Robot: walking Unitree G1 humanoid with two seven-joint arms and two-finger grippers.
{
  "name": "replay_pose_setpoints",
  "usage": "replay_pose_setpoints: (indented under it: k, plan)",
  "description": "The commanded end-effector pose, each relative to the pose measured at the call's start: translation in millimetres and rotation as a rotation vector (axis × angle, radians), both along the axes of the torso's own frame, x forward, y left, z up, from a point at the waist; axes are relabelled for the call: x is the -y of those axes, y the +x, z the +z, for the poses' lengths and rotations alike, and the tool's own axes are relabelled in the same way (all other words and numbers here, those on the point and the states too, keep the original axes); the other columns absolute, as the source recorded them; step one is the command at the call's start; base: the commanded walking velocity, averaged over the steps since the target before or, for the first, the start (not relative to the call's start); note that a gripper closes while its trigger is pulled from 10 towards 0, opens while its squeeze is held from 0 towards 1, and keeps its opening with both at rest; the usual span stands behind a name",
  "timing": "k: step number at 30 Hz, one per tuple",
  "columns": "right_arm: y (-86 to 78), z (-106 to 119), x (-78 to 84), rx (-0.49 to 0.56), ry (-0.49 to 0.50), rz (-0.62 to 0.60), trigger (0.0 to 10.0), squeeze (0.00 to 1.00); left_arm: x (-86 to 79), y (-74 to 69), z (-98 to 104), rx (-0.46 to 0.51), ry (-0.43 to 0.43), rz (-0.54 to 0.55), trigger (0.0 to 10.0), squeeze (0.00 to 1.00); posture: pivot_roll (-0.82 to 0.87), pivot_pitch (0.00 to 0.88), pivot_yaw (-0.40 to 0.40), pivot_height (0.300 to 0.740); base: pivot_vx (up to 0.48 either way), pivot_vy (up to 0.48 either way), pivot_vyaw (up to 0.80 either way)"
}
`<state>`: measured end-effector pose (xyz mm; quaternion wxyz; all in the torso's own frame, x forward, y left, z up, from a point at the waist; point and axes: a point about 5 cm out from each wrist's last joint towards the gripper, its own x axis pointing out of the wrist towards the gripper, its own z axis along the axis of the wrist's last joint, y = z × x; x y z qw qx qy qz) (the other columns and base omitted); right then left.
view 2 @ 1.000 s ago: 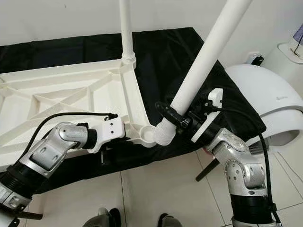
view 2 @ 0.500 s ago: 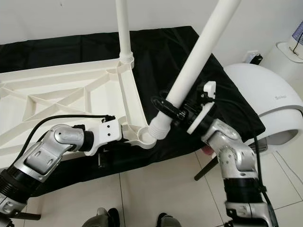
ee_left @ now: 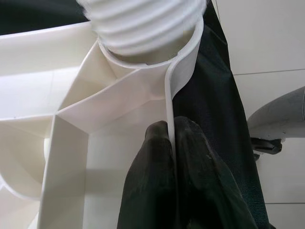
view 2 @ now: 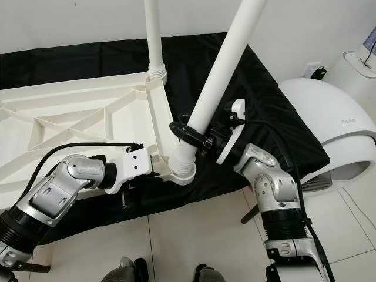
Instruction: Building children table
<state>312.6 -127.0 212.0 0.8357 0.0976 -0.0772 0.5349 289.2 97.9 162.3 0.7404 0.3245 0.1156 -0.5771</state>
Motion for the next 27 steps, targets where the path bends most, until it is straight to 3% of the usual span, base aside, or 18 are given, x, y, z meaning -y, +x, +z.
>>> replay_pose_setpoints:
  k: [1, 11, 18, 27]
  plan:
    - [-1.5, -6, -2.8, 0.007, -0.022, 0.02, 10.0, 0.0, -15.3, -2.6, -24, -0.071, 0.1, 0.069, 10.0, 0.0, 0.0, 0.168, 0.013, 0.74, 0.0, 0.0, 0.0]
    - [-3.8, -23, 3.4, 0.031, -0.142, -0.011, 10.0, 0.0, -15.0, -2.9, -23, -0.073, 0.097, 0.073, 10.0, 0.0, -0.01, 0.173, 0.016, 0.74, 0.0, 0.0, 0.0]
    - [-5.9, -24, 2.9, 0.064, -0.174, -0.015, 10.0, 0.0, -14.8, -3.3, -23, -0.075, 0.095, 0.075, 10.0, 0.0, -0.01, 0.181, 0.015, 0.74, 0.0, 0.0, 0.0]
    - [-19.8, -20, -7.3, 0.163, -0.216, 0.03, 10.0, 0.0, -15.5, -4.6, -23, -0.079, 0.092, 0.082, 10.0, 0.0, -0.01, 0.194, 0.015, 0.74, 0.0, 0.0, 0.0]
